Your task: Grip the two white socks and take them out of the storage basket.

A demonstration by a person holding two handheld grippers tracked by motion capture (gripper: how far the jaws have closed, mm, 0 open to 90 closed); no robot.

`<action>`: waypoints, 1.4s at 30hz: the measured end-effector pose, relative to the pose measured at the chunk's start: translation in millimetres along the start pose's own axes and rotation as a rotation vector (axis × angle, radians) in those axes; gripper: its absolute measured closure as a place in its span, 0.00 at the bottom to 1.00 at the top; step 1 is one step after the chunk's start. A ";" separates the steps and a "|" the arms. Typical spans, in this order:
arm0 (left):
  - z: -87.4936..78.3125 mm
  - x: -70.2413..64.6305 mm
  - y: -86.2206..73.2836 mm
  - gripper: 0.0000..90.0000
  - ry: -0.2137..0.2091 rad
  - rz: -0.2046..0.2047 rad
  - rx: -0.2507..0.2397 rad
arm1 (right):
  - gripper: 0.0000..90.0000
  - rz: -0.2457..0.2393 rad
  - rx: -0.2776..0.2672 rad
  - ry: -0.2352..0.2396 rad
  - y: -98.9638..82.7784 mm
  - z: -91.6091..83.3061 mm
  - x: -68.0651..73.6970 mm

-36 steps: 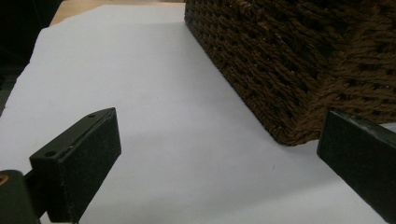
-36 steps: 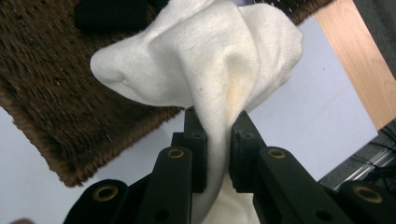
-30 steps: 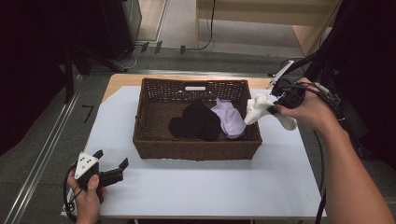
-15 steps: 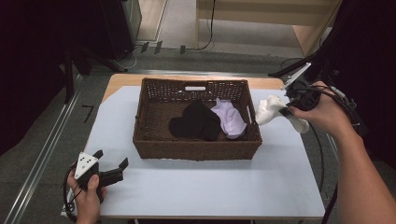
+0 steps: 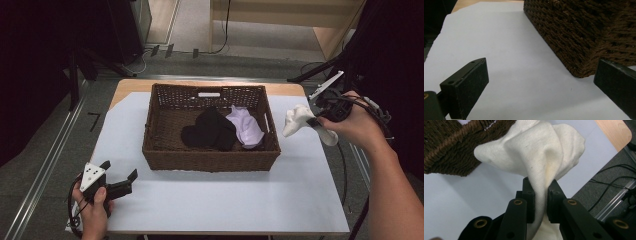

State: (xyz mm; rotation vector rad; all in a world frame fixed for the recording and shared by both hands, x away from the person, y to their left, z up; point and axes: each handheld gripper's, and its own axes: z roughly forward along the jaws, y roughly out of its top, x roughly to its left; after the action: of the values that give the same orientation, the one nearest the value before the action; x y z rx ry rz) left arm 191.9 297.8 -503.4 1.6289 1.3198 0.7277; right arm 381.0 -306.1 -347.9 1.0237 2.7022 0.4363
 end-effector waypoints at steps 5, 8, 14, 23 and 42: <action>0.0 0.0 0.0 0.00 0.003 0.002 -0.001 | 0.89 0.006 0.007 0.002 -5.4 6.3 -1.4; 0.0 0.0 -0.1 0.00 0.002 0.002 -0.002 | 0.89 0.007 0.006 0.008 -7.8 12.8 -1.7; 0.0 -0.1 -0.2 0.00 0.000 0.001 -0.005 | 0.89 0.008 0.031 0.009 -11.6 28.4 -0.4; 0.0 -0.2 -0.2 0.00 -0.001 0.000 -0.005 | 0.89 0.006 0.051 0.007 -16.4 48.2 2.7; 0.0 0.0 -0.1 0.00 0.001 0.004 -0.005 | 0.53 0.046 0.071 -0.015 -26.3 74.1 6.6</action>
State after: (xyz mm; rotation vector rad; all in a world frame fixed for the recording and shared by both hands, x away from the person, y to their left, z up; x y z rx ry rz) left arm 191.8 297.8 -503.5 1.6276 1.3146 0.7339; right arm 382.7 -305.9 -426.8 1.1053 2.7035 0.3423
